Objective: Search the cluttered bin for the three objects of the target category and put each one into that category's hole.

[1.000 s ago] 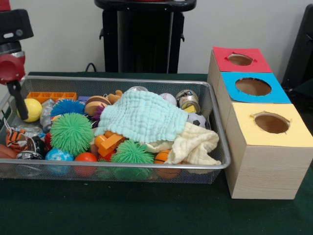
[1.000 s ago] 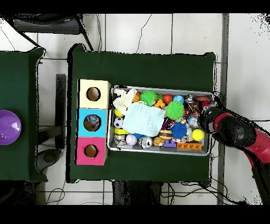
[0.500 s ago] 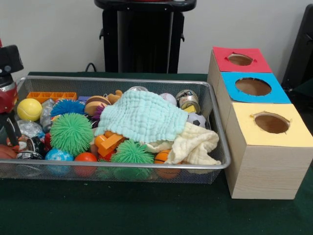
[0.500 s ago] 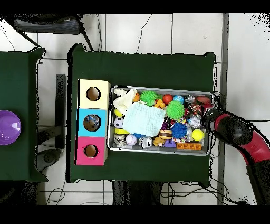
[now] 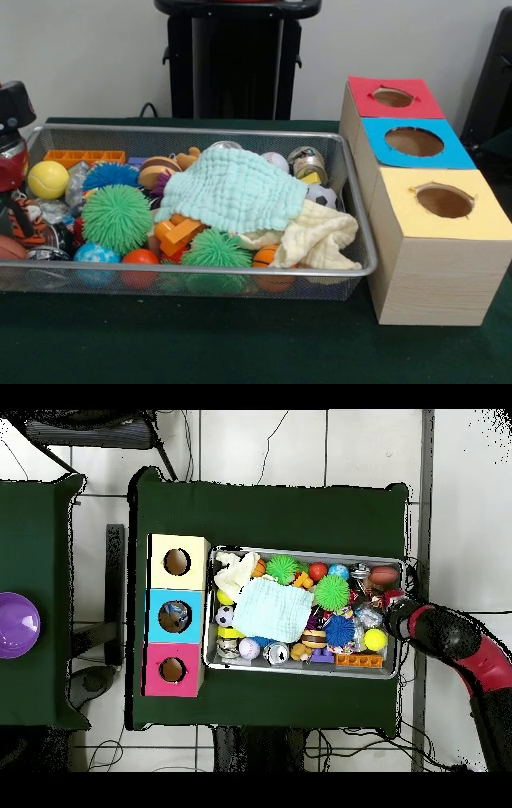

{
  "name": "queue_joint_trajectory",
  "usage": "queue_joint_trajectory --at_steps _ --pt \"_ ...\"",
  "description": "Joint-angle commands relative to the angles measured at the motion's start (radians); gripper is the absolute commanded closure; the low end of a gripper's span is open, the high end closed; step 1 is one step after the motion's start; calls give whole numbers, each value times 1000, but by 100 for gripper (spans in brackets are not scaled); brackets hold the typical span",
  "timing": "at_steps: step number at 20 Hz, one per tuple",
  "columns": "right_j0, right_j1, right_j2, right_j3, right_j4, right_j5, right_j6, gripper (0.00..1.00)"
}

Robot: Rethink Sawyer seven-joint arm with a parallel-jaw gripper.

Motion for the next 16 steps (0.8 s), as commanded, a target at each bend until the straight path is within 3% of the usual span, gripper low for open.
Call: queue_joint_trajectory --at_steps 1,2,3,7,9,16 --pt "22 68 -63 -98 -84 111 -283 0" --pt "18 69 -57 -95 -96 85 -287 0" --pt "13 74 -46 -102 -111 64 -297 100" --pt "14 62 -43 -91 -121 -4 -248 100" --pt "14 22 -43 -43 -107 0 -214 100" --pt "-15 -212 -58 223 -56 -20 -80 100"
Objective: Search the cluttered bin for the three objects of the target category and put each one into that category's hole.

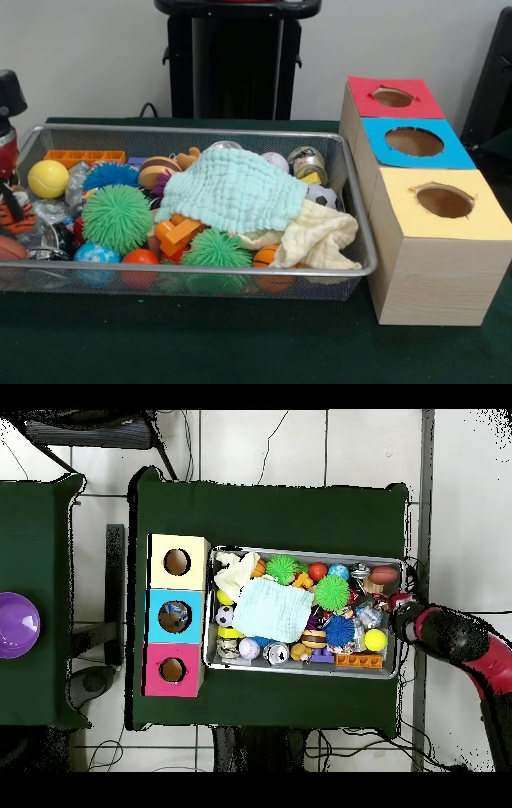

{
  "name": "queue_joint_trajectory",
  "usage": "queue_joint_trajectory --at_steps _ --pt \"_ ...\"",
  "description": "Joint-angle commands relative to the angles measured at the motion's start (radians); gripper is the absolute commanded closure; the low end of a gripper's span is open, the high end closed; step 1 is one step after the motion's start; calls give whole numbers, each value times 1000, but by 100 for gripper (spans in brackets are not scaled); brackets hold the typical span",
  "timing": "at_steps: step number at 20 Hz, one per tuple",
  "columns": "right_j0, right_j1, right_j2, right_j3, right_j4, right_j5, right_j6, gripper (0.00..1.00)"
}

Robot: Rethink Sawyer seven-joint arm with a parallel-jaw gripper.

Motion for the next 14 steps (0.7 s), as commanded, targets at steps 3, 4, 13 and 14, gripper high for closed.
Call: queue_joint_trajectory --at_steps 3,4,13,14 --pt "-13 -231 -65 292 -3 -46 -19 100" --pt "-13 -247 -67 315 1 -58 -4 100" --pt "-6 -182 -99 350 27 -79 41 100" --pt "-4 -172 -109 353 27 -91 54 100"
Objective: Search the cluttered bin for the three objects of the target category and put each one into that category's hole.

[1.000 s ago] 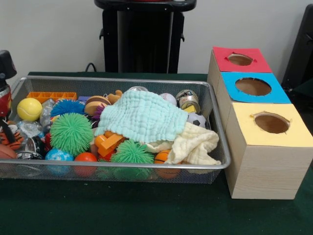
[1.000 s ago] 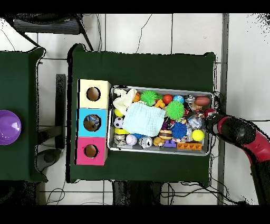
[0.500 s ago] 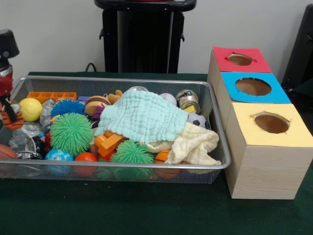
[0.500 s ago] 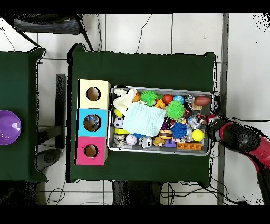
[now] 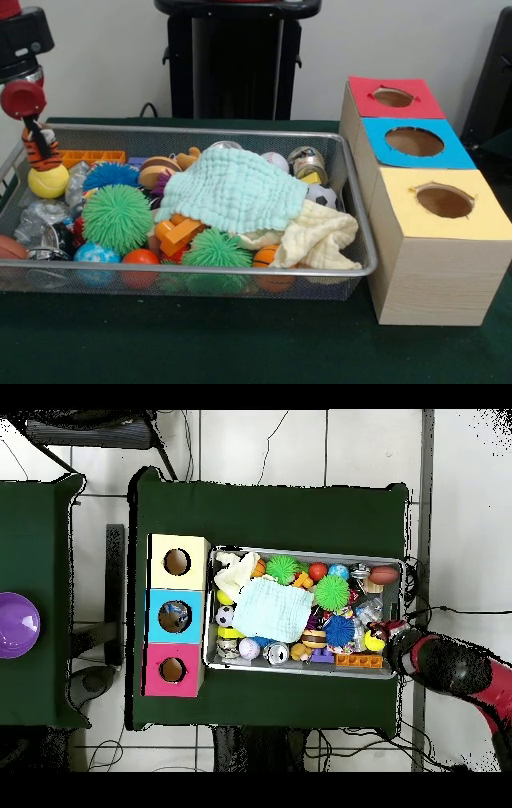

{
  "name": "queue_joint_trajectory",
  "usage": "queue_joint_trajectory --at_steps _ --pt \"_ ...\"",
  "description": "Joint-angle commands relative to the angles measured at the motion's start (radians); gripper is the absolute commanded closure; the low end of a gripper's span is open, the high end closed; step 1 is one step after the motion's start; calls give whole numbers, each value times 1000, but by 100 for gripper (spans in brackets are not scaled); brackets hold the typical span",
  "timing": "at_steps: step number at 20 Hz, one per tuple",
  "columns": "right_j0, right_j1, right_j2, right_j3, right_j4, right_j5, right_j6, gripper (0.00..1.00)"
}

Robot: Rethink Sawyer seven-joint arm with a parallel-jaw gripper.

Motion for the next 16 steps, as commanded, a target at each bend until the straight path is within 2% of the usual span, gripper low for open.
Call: queue_joint_trajectory --at_steps 1,10,15,16 --pt "13 43 -85 114 24 -92 67 100" --pt "45 80 -147 180 55 -210 141 100" --pt "74 63 -168 186 76 -206 114 100" --pt "84 58 -175 190 85 -209 95 0"
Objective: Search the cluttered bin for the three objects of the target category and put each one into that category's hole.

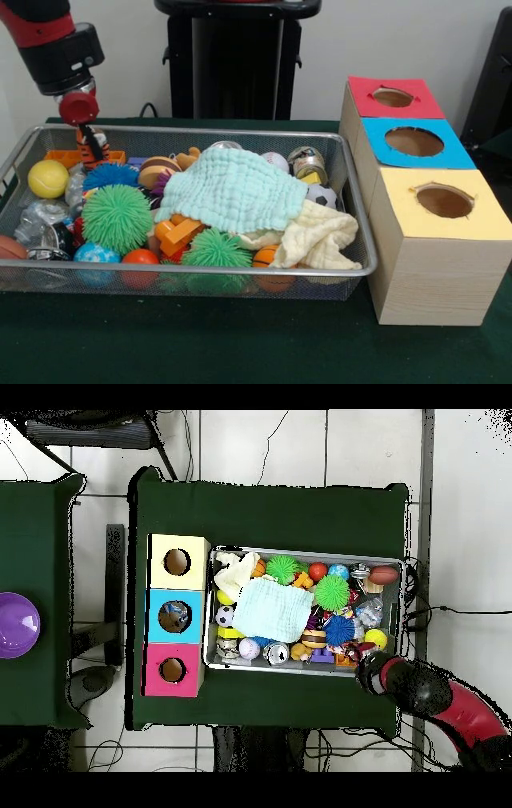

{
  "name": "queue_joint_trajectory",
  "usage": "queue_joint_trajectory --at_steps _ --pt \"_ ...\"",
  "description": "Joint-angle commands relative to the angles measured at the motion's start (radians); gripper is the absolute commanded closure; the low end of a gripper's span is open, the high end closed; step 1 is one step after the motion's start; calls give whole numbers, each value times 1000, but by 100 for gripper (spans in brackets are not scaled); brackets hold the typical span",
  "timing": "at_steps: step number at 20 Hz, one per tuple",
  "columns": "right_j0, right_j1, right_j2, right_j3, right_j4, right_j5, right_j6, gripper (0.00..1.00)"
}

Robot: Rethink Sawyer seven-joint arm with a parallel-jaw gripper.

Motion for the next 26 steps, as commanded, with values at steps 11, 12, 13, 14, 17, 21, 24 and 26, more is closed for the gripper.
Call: queue_joint_trajectory --at_steps 11,12,13,14,17,21,24,26 --pt "84 16 14 -205 104 125 -61 0" --pt "80 15 26 -215 115 136 -74 0" --pt "77 12 34 -224 120 138 -83 0" --pt "70 15 47 -233 127 140 -97 0" --pt "61 5 72 -260 139 161 -129 0" --pt "67 -28 75 -282 149 218 -151 0" --pt "72 -53 68 -274 161 261 -148 0" --pt "74 -58 62 -270 169 291 -144 0"
